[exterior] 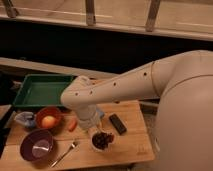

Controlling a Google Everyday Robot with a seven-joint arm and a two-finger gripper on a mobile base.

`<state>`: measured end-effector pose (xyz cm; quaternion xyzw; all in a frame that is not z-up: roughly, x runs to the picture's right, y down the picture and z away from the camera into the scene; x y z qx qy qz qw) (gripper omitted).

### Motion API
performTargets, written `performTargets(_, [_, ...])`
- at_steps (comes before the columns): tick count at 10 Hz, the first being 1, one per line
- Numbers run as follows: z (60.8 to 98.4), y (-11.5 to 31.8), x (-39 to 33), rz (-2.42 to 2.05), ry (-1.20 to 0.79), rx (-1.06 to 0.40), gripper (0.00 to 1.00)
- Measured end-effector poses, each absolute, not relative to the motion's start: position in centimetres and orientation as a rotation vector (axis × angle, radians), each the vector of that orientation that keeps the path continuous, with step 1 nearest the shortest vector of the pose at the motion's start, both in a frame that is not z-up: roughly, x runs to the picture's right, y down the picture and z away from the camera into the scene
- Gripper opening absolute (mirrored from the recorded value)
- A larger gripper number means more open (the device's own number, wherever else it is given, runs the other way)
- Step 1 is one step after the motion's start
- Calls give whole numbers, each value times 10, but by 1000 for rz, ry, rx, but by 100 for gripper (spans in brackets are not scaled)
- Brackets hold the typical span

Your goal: Place grapes in paper cup

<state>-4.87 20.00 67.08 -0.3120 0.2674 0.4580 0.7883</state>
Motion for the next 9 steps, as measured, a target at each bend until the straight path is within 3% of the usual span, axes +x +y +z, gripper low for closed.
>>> performTargets(5, [642, 160, -46, 1032, 528, -577, 80])
performTargets(9, [616, 116, 3, 1228, 540, -417, 80])
